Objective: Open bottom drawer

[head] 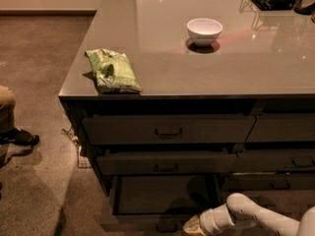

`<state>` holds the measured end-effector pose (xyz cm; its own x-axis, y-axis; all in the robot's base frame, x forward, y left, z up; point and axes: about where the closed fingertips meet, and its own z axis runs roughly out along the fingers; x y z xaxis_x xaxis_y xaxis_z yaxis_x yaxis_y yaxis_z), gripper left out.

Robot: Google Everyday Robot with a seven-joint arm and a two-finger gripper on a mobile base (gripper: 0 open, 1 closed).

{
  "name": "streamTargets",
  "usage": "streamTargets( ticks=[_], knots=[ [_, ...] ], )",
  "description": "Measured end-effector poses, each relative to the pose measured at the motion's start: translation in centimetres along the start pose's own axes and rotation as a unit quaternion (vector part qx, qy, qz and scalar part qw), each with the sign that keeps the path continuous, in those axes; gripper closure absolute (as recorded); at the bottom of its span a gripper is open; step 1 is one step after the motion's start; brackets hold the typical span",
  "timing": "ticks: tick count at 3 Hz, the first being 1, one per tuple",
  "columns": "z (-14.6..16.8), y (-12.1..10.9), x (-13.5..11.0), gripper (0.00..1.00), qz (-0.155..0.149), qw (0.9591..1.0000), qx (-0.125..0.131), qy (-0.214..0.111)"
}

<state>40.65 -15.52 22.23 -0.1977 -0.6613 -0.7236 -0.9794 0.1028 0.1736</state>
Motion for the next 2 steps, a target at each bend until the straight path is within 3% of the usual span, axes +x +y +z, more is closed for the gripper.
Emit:
streamTargets(
  ticks=[1,2],
  knots=[
    [-0.6,3.3,0.8,1.00,0.028,0.9995,-0.011,-0.012],
    [-1.3,4.8,0.9,0.84,0.039,0.9991,-0.012,-0.013]
  ],
)
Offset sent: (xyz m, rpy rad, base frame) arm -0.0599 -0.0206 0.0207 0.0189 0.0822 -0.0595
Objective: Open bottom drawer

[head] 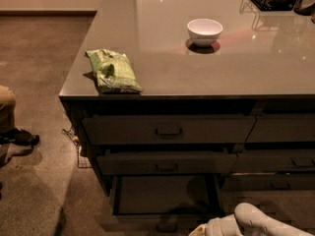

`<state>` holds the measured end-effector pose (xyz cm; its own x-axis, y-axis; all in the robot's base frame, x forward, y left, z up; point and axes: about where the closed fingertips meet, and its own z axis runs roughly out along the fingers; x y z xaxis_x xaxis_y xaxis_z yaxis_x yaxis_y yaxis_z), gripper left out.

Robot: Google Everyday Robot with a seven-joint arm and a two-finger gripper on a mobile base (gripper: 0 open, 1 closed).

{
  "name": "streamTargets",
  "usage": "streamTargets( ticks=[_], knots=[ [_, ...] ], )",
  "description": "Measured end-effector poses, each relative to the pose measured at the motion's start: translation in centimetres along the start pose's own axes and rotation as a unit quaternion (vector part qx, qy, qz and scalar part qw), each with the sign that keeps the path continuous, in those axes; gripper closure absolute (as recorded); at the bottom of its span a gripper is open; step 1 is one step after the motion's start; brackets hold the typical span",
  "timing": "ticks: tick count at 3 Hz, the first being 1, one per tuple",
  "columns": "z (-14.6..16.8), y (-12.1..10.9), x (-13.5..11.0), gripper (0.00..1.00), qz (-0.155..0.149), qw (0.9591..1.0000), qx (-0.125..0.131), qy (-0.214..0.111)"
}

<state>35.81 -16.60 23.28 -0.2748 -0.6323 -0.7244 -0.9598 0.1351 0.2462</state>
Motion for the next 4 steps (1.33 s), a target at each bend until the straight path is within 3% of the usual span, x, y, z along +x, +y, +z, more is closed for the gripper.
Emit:
streamTargets(
  ticks=[2,3,4],
  knots=[
    [0.4,0.2,-0.1,0.37,0.000,1.0000,-0.004,-0.002],
    [-0.3,-0.7,-0.2,0.15,-0.016,0.9998,-0.006,-0.011],
    [-1.6,-2.6,-0.1,0.00,-0.031,0.9994,0.006,-0.016]
  ],
)
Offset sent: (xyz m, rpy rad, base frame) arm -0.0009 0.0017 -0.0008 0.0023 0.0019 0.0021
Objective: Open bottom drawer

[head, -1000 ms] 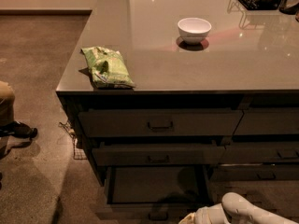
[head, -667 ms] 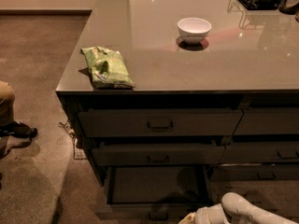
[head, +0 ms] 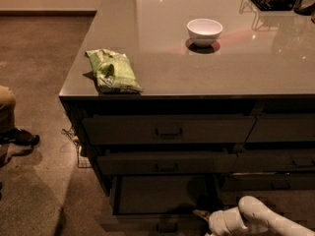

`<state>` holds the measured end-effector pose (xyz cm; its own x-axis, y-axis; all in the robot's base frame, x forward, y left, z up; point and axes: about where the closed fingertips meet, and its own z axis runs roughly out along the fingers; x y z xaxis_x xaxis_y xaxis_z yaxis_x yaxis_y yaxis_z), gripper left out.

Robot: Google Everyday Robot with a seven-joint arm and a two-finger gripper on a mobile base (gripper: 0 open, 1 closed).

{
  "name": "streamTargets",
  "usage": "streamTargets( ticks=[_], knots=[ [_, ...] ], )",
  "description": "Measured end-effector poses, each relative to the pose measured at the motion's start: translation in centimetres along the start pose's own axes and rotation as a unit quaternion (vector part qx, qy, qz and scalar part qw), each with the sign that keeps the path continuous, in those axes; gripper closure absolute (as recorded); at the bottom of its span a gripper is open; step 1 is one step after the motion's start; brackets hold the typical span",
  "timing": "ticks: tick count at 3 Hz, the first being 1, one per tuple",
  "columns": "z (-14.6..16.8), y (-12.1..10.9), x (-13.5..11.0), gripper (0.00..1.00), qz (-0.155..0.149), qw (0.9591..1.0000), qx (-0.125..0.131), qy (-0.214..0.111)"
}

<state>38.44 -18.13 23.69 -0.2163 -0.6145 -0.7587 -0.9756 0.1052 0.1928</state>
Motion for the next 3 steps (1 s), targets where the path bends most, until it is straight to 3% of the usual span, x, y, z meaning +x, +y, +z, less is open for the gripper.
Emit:
streamTargets(
  ticks=[1,2,3],
  knots=[
    [0.0,-1.8,0.4,0.00,-0.009,0.9998,0.008,0.015],
    [1.6,-3.9,1.4,0.00,-0.006,0.9994,-0.001,0.035],
    [3.2,-5.3,2.5,0.19,0.000,0.9990,-0.015,0.042]
  ],
)
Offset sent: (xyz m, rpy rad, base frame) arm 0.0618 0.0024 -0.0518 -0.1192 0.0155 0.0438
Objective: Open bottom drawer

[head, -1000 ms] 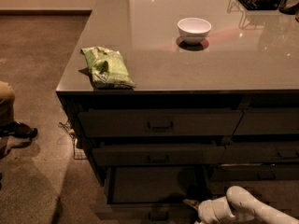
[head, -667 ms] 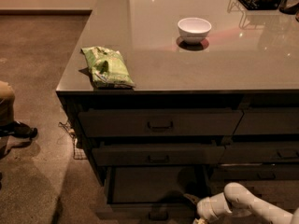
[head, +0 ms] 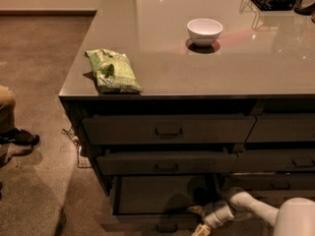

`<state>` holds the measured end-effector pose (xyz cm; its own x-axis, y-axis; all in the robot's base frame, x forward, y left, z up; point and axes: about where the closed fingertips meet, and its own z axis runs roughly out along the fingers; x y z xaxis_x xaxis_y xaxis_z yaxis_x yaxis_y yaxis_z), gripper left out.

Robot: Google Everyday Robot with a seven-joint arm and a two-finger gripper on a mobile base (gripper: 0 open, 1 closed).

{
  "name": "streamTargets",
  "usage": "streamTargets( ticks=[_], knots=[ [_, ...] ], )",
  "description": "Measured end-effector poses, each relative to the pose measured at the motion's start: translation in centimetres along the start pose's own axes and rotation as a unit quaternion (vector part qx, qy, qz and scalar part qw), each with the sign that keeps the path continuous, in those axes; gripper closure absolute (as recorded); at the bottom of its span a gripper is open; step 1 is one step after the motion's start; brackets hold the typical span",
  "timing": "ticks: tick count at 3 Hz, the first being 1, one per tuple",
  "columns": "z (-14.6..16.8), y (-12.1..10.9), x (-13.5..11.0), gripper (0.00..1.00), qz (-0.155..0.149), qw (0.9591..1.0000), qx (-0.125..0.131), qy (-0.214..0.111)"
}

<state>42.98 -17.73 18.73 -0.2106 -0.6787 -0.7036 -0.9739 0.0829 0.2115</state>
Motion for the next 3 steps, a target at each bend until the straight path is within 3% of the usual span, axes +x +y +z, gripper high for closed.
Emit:
streamTargets(
  ticks=[1,3],
  knots=[
    [0.7,-0.2,0.7,0.42,0.005,1.0000,-0.005,-0.001],
    [0.5,3.3,1.2,0.89,0.016,0.9998,-0.002,-0.009]
  ],
)
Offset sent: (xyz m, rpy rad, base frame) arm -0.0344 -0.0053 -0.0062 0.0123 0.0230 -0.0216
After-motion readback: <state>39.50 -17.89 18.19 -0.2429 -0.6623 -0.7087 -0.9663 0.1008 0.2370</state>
